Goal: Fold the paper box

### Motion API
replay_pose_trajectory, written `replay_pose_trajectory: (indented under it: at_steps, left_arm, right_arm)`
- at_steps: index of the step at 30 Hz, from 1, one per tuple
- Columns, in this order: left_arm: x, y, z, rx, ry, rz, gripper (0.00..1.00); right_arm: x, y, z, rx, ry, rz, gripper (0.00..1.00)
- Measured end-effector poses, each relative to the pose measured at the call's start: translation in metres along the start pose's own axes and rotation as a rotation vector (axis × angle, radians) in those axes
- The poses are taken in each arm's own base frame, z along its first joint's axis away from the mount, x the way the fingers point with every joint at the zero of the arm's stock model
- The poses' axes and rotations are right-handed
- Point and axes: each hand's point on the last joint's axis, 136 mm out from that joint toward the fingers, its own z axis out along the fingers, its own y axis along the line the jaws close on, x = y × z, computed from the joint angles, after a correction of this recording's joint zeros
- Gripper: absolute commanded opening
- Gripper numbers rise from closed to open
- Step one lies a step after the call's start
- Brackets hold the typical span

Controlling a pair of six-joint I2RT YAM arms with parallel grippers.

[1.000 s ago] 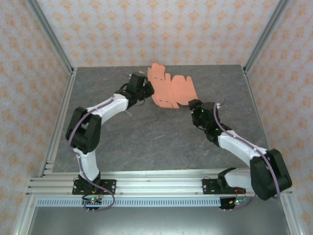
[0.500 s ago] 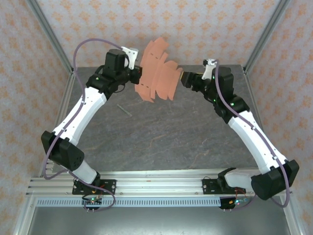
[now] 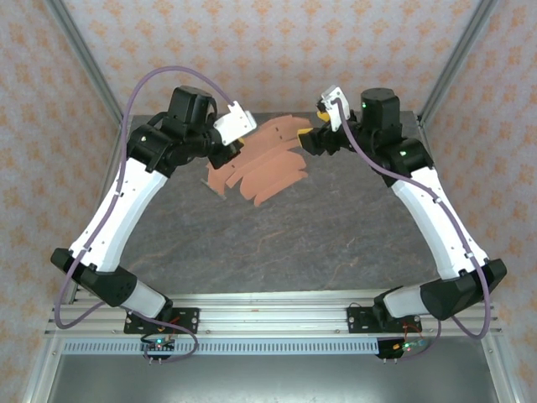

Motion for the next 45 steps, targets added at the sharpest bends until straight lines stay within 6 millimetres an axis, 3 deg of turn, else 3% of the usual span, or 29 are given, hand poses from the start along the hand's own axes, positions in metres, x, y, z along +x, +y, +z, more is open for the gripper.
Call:
replay_pose_trajectory:
  at_steps: [8, 16, 21, 26, 30, 35, 45]
  left_arm:
    - [-0.012, -0.005, -0.026, 0.001, -0.012, 0.144, 0.00]
    - [-0.014, -0.018, -0.030, 0.019, 0.009, 0.246, 0.00]
    - [-0.017, -0.021, -0.030, 0.023, 0.023, 0.294, 0.00]
    - [-0.014, -0.028, -0.017, 0.043, 0.067, 0.339, 0.00]
    - [-0.014, -0.028, -0.005, 0.050, 0.095, 0.355, 0.00]
    - [-0.010, -0.030, 0.000, 0.064, 0.120, 0.367, 0.00]
    - [-0.007, -0.030, 0.000, 0.061, 0.138, 0.380, 0.00]
  right_arm:
    - [-0.002, 0.039, -0.009, -0.224, -0.012, -0.152, 0.72]
    - [-0.002, 0.053, -0.001, -0.312, -0.024, -0.240, 0.71]
    - [0.000, 0.060, 0.008, -0.352, -0.007, -0.301, 0.62]
    - [0.006, 0.073, 0.017, -0.409, 0.015, -0.336, 0.54]
    - [0.009, 0.085, 0.019, -0.448, 0.024, -0.360, 0.43]
    - [0.010, 0.085, 0.020, -0.451, 0.024, -0.382, 0.23]
    - [0.013, 0.083, 0.030, -0.464, 0.041, -0.384, 0.18]
